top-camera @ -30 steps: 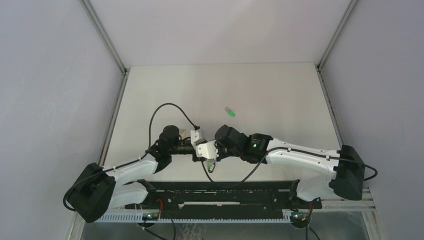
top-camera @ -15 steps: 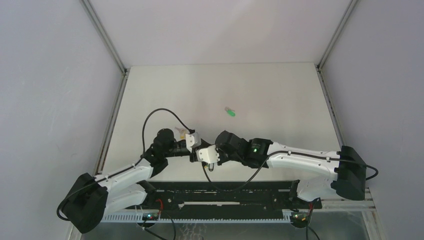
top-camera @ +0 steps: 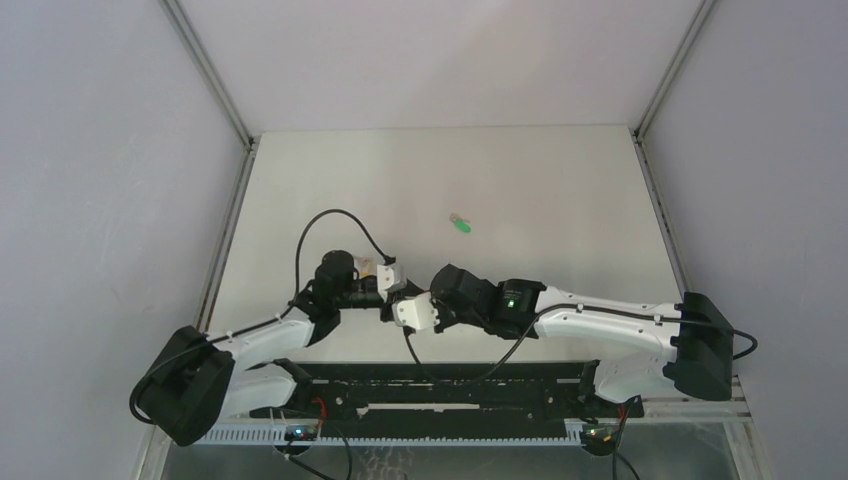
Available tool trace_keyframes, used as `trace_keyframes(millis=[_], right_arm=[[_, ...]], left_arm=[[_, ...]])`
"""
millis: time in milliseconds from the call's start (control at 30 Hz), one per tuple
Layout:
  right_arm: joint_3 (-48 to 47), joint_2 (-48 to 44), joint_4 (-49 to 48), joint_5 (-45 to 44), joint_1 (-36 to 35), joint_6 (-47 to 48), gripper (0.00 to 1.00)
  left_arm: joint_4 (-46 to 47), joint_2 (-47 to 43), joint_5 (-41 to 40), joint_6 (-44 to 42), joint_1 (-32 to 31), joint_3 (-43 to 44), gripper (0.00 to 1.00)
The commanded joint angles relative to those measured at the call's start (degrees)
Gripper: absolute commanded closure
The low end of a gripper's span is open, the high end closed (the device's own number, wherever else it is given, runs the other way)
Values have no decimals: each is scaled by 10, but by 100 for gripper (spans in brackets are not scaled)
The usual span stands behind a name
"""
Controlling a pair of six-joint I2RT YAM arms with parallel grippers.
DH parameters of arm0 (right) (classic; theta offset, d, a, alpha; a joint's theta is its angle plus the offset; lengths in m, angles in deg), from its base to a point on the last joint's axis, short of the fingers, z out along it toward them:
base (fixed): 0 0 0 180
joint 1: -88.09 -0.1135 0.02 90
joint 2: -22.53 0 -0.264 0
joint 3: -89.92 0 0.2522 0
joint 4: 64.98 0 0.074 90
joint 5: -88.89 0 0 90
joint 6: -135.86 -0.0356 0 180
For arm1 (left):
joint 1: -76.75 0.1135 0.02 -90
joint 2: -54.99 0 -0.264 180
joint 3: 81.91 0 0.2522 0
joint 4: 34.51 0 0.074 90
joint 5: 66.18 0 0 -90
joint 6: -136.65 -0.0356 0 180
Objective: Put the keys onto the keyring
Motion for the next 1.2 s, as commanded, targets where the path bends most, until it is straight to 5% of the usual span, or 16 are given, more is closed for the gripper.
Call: trace_keyframes(millis=[0,1167], right_arm=[[-5,-26,-27,-13,-9,-6,100],[-1,-30,-29,-25,-23,-6,100]], left_arm=[[15,8,40,-16,18,54,60],[13,103,159,-36,13,113,62]])
